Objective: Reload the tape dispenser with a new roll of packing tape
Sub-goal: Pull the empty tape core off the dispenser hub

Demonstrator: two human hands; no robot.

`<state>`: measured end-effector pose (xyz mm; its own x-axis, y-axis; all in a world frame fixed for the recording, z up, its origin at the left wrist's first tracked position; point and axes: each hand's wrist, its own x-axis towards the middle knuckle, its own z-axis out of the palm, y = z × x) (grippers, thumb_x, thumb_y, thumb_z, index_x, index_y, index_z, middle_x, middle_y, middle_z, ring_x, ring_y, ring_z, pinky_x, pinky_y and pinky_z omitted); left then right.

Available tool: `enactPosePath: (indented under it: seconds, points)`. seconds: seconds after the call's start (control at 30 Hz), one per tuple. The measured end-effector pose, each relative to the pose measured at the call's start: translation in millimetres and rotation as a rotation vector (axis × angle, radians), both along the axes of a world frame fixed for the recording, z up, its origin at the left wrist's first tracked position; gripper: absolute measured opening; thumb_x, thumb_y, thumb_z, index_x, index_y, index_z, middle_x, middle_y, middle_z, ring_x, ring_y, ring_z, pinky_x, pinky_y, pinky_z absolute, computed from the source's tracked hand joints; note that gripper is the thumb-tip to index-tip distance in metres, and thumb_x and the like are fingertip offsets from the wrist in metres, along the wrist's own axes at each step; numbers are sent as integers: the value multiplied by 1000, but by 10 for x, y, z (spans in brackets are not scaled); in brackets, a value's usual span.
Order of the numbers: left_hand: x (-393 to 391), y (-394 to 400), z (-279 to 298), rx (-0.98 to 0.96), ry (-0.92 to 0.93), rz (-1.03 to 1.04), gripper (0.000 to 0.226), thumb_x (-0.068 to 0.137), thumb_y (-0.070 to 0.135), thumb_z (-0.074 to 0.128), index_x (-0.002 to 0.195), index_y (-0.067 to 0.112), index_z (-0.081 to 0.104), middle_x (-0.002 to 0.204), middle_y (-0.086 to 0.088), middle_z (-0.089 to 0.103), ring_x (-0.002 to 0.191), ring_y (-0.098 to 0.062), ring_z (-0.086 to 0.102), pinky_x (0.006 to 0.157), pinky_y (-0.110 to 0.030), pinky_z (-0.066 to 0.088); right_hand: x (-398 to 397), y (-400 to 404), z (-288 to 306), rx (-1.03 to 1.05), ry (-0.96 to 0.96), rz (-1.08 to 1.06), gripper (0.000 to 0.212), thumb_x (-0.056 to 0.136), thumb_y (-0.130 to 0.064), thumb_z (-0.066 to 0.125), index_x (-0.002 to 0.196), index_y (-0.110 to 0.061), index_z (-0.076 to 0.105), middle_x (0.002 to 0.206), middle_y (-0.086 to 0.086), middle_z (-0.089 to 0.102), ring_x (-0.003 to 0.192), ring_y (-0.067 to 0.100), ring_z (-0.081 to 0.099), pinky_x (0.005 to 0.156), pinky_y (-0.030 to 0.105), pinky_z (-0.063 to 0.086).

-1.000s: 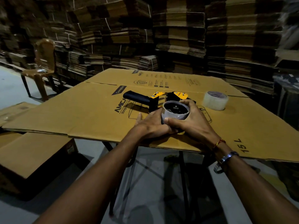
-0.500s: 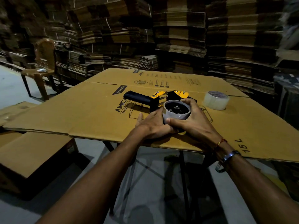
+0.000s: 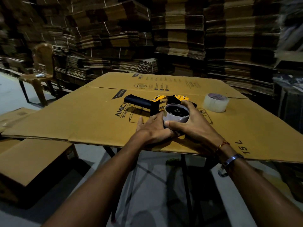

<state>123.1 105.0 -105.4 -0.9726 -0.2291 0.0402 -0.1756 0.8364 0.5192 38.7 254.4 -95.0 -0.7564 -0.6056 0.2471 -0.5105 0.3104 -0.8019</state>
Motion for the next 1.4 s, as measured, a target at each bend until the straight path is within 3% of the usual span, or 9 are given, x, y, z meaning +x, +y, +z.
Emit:
enactPosePath:
  seconds: [0.1,0.2,0.43,0.6,0.7,0.93,1.0,1.17,1.4]
  points:
    - [-4,-23,-9,-24,-34,-3,104,79,74,49,159,24,4,168,3,6,153,-16,6,120,-58,-7,48,-55,140,86,124,18,117,66,-58,86,158,-27,20,150,-8,44,133,13,46,111,38,43]
    - [-19,-25,-18,-7,-18,4,99,80,74,51,157,27,11,166,1,15,153,-19,12,120,-59,-7,40,-96,179,139,193,1,105,74,-52,84,157,-20,28,154,0,42,137,19,45,113,41,42]
    - [-53,-22,-62,-4,9,23,111,62,85,43,154,28,19,162,3,26,150,-20,21,120,-60,-4,25,-78,54,-10,150,-22,79,77,-41,85,143,-22,47,140,-4,54,127,11,52,109,37,47]
    - [-20,27,-2,-13,7,14,88,83,70,52,152,25,23,161,3,26,150,-19,20,120,-60,-6,-9,-83,19,-60,90,-22,80,68,-50,85,138,-30,51,134,-9,58,123,9,56,106,40,50]
    - [-10,34,-1,-8,14,15,86,83,70,52,151,26,22,161,3,27,149,-19,20,120,-59,-7,-25,-95,3,-72,69,-40,81,62,-57,81,134,-34,52,131,-11,59,121,8,58,104,41,52]
    - [-29,16,-20,0,39,10,86,80,74,50,150,30,25,159,4,30,148,-19,24,119,-62,-5,-47,-97,-9,-96,39,-29,73,67,-49,84,132,-35,54,130,-13,60,120,8,59,103,40,53]
    - [-25,20,-26,-16,36,12,85,82,72,52,149,28,26,160,4,30,148,-19,23,119,-62,-4,-28,-98,-3,-75,87,-26,73,70,-45,85,134,-32,53,132,-10,59,121,10,58,103,36,51]
    - [-25,11,-52,-28,25,32,96,74,75,50,151,25,20,160,2,30,148,-19,24,120,-61,-2,17,-107,-16,-19,276,-31,78,74,-41,86,140,-21,49,133,-6,54,119,8,52,89,9,38]
    - [-4,35,12,-19,47,4,81,82,71,53,147,30,27,157,6,33,147,-17,24,119,-63,-1,-40,-111,-44,-121,129,-18,82,63,-55,80,136,-31,53,133,-10,60,121,9,58,104,38,51]
